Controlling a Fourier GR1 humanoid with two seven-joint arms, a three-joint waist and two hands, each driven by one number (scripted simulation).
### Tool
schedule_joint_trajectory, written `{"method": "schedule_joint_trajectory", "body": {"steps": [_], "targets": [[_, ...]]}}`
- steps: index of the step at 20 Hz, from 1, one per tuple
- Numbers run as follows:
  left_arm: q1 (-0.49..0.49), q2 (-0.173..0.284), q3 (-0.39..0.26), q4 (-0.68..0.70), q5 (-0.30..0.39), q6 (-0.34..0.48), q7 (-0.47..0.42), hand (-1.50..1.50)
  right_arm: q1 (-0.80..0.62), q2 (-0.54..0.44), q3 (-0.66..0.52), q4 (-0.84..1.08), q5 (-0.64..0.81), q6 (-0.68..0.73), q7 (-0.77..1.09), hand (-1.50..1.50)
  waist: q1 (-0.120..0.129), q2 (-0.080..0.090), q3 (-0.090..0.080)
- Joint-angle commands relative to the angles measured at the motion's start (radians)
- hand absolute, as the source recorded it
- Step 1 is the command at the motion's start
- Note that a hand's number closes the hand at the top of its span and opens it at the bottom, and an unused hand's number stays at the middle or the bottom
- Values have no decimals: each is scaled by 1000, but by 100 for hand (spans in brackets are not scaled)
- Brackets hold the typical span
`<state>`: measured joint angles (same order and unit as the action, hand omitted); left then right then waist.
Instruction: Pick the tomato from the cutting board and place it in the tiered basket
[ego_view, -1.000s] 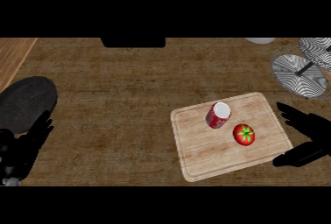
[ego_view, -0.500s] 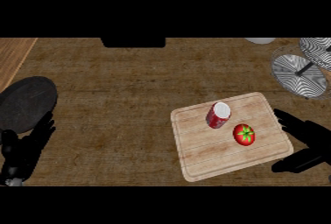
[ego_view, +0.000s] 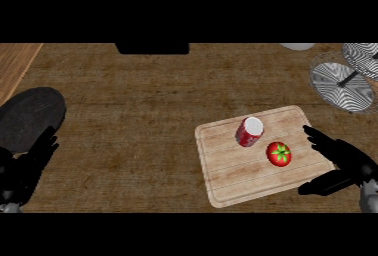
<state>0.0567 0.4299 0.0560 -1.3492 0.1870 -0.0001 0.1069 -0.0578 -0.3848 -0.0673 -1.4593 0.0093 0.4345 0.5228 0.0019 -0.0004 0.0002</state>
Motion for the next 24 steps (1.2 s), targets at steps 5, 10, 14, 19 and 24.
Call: {"method": "schedule_joint_trajectory", "body": {"steps": [5,10,14,19,24], "targets": [[1,-41,45,-15,-54,-40,27,0,-109,69,-4,182,104,-20,-101,-150,3,1,0],[15,-89,44,-75,-95,-6,63,0,-33,100,1,105,111,-21,-72,-150,0,0,0],[-20,-74,69,-14,-78,-56,46,0,-125,136,7,263,166,-75,-145,-150,2,1,0],[9,-32,121,17,-44,-128,9,0,-107,191,54,159,174,-85,-51,-150,1,0,0],[0,-99,67,-29,-117,-47,27,0,-101,203,114,182,248,-93,-206,150,3,1,0]]}}
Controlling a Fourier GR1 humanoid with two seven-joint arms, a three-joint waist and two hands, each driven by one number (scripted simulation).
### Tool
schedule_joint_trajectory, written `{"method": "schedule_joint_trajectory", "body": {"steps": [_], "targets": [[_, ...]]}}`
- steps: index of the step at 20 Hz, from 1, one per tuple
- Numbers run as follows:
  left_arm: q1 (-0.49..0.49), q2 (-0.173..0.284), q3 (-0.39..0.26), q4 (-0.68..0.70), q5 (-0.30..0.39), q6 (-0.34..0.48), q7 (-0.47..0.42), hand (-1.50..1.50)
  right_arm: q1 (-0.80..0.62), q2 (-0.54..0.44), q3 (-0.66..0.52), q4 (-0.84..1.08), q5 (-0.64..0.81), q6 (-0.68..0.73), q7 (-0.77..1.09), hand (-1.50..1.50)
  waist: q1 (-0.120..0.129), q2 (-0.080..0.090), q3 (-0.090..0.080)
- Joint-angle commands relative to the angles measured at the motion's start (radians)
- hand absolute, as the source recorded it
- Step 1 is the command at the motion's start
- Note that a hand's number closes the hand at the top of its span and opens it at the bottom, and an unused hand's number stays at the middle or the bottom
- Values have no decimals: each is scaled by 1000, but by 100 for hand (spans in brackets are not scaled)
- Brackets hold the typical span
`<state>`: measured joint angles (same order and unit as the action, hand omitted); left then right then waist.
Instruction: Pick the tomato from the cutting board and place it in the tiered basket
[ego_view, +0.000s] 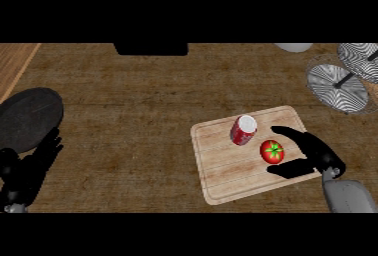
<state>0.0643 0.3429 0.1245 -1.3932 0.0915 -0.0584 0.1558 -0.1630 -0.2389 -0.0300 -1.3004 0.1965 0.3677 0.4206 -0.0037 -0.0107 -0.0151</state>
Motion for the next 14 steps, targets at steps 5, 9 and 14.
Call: {"method": "schedule_joint_trajectory", "body": {"steps": [5,9,14], "targets": [[53,-13,16,-56,-15,-13,-12,0,-33,52,6,48,45,-71,-142,150,11,10,15],[2,-31,32,61,-48,-5,-66,0,55,64,-19,-105,27,-111,-77,150,1,10,15],[-18,-11,56,14,-25,-41,-1,0,80,31,-72,-168,33,-145,-40,150,2,9,15]]}}
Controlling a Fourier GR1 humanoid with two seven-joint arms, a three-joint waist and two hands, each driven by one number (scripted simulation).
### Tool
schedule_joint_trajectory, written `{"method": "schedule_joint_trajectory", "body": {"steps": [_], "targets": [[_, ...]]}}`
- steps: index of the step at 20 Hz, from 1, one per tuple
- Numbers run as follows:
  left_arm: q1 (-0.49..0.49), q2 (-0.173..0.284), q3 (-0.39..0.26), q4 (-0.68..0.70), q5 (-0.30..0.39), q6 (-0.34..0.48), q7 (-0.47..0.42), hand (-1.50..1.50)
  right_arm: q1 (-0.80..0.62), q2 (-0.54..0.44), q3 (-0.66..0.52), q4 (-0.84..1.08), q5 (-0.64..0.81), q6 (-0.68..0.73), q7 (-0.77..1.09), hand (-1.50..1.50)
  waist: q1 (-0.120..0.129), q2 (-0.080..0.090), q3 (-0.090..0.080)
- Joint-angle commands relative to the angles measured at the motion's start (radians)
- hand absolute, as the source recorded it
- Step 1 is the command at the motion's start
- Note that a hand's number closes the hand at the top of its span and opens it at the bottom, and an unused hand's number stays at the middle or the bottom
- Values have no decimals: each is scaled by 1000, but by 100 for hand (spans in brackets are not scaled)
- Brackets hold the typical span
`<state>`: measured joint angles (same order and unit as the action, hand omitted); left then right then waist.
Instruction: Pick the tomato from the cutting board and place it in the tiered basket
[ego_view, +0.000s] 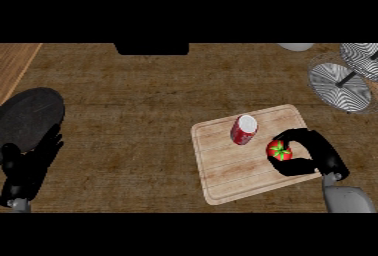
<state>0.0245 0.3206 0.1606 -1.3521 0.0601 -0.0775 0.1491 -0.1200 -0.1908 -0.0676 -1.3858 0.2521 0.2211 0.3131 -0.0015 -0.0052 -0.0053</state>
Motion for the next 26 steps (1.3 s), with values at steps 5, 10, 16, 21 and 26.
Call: {"method": "schedule_joint_trajectory", "body": {"steps": [5,10,16,21,26], "targets": [[1,-8,-12,-35,-7,2,32,0,-35,-49,326,-233,426,-79,136,150,9,-7,-1],[10,11,15,0,13,-22,16,0,-98,-21,486,-459,669,-72,398,150,-15,-11,0],[24,-13,-11,-37,-28,11,20,0,-168,1,485,-707,827,-7,603,150,-8,-3,4],[47,-53,-21,-16,-49,20,-32,0,-207,-34,351,-802,788,74,594,150,0,4,5],[2,-1,38,0,-2,-29,2,0,-433,-17,151,-711,669,120,584,150,7,6,5]]}}
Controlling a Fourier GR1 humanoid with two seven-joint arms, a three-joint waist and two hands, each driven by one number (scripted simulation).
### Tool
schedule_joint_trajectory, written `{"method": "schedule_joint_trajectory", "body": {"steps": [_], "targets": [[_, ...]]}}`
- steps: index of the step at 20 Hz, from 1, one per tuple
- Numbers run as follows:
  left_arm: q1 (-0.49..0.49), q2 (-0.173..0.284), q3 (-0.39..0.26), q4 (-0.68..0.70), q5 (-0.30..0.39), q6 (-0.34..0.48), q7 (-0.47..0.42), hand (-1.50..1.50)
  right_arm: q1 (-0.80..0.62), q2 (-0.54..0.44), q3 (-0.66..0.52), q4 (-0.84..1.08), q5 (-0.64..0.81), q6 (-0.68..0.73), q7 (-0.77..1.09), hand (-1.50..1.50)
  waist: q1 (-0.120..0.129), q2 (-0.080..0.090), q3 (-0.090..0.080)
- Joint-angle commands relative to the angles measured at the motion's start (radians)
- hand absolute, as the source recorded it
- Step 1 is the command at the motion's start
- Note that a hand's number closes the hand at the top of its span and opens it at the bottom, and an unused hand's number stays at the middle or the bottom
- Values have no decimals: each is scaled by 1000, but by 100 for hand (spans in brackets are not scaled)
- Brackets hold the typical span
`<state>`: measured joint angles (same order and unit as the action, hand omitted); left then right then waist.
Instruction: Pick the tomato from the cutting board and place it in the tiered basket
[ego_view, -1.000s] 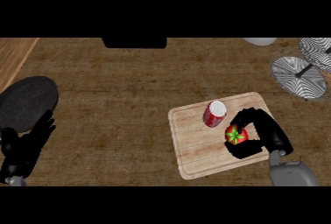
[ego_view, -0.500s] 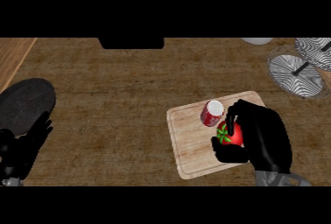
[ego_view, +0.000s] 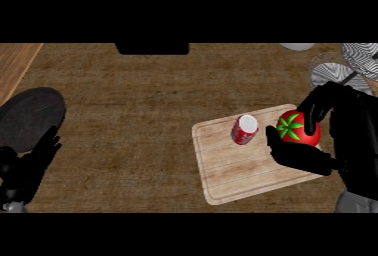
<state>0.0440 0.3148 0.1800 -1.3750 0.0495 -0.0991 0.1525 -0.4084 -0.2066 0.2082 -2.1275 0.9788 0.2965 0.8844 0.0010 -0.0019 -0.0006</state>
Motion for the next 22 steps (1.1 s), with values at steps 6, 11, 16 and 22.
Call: {"method": "schedule_joint_trajectory", "body": {"steps": [6,11,16,22], "targets": [[55,-63,-34,-44,-46,24,-37,0,-118,-45,-254,248,-83,-163,-221,150,7,3,1],[-43,4,21,16,-21,-13,17,0,-260,-118,-305,544,-64,-218,-355,150,9,6,0],[23,-45,-19,-47,-41,-1,-2,0,-383,-202,-461,804,-174,-301,-543,150,20,7,1],[-36,-9,6,61,-23,-53,-31,0,-555,-204,-562,1108,-296,-383,-696,150,31,14,1]]}}
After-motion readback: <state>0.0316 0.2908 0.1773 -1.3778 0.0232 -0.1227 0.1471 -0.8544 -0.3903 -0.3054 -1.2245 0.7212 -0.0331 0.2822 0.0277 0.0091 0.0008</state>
